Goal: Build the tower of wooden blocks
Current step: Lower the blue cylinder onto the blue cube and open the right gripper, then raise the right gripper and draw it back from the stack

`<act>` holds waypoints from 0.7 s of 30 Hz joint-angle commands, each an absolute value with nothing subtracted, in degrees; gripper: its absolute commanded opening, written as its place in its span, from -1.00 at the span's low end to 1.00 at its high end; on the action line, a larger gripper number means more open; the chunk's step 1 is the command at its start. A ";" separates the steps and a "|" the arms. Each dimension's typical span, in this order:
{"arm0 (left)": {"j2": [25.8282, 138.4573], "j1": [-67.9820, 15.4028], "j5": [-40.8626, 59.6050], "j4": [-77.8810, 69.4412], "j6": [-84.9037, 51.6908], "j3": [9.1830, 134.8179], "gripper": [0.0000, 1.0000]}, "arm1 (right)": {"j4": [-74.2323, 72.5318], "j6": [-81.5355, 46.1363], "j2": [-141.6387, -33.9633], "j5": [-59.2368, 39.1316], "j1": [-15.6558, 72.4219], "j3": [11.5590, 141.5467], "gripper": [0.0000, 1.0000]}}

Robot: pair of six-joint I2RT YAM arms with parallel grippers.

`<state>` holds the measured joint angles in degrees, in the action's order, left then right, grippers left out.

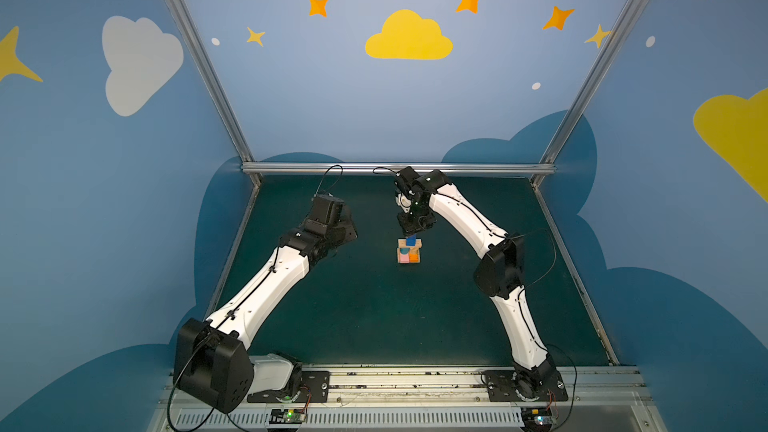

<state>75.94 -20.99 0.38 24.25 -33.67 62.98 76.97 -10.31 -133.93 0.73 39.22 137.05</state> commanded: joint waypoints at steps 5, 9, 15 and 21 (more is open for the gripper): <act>74.54 -20.66 -0.09 24.67 -33.31 62.31 -0.46 | 76.97 -10.76 -134.15 0.18 39.73 138.83 0.03; 74.70 -20.67 -0.09 23.93 -33.41 61.84 -0.45 | 76.88 -10.95 -134.21 0.00 39.73 138.85 0.18; 75.85 -20.64 0.18 24.38 -33.00 62.67 -0.45 | 76.36 -11.46 -134.12 0.18 39.62 138.81 0.39; 75.82 -20.42 -0.18 24.30 -33.12 62.30 -0.44 | 76.05 -11.95 -133.18 0.37 39.64 138.78 0.54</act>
<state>75.96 -20.86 0.38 23.99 -33.67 62.35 76.18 -11.46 -133.91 0.40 39.22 137.05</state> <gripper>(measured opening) 0.280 0.768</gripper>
